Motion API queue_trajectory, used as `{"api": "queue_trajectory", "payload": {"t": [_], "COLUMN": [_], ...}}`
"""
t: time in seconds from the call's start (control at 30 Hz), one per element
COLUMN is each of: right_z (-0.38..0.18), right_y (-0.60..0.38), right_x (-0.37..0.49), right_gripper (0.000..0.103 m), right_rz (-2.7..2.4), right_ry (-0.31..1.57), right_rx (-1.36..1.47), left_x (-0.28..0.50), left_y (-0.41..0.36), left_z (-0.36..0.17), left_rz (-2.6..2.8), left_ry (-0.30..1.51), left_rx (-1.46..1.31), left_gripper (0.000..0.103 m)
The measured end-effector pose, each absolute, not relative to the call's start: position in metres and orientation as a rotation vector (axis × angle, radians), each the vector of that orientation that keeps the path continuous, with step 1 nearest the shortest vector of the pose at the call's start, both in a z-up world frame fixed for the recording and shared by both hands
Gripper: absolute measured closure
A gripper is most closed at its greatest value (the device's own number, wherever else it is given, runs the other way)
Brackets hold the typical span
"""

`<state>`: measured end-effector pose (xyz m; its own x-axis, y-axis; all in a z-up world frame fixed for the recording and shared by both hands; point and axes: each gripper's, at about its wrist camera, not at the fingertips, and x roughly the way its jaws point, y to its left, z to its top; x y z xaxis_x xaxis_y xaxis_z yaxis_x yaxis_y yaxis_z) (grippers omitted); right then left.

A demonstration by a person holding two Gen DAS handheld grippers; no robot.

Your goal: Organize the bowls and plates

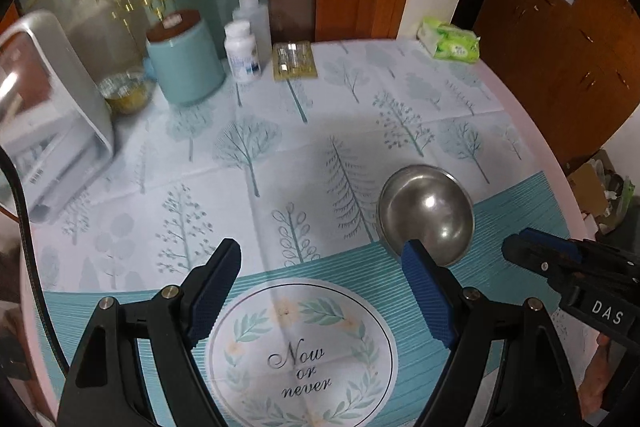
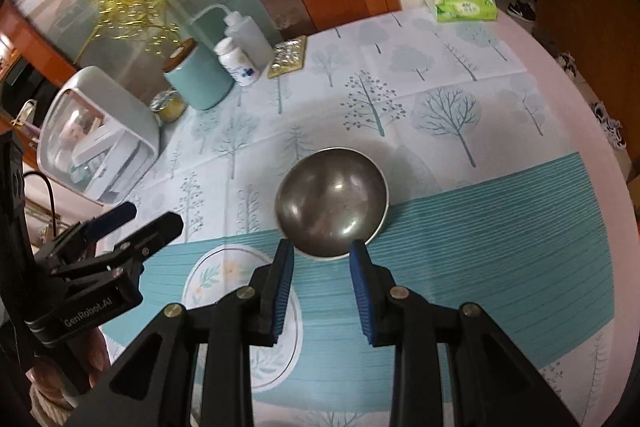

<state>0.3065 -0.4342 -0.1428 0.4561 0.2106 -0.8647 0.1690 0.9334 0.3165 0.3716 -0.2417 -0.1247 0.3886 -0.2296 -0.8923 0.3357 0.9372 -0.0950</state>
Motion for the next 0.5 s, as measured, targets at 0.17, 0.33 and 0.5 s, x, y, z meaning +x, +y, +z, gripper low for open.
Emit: {"api": "queue_trajectory", "payload": {"t": [0.17, 0.33, 0.5], "right_z": [-0.172, -0.200, -0.218], "right_y": [-0.442, -0.452, -0.461], "right_x": [0.329, 0.346, 0.354], "right_gripper": [0.074, 0.074, 0.074], "right_rz": [0.011, -0.066, -0.114], "right_ry": [1.147, 1.187, 1.206], "right_rx": [0.435, 0.437, 0.442], "left_x": [0.390, 0.410, 0.420], "left_y": [-0.245, -0.254, -0.272], "left_z": [-0.161, -0.193, -0.208], "left_rz": [-0.359, -0.365, -0.380], "left_ry": [1.194, 1.259, 1.280], "left_rx": [0.048, -0.035, -0.049], "left_gripper": [0.022, 0.022, 0.022]}}
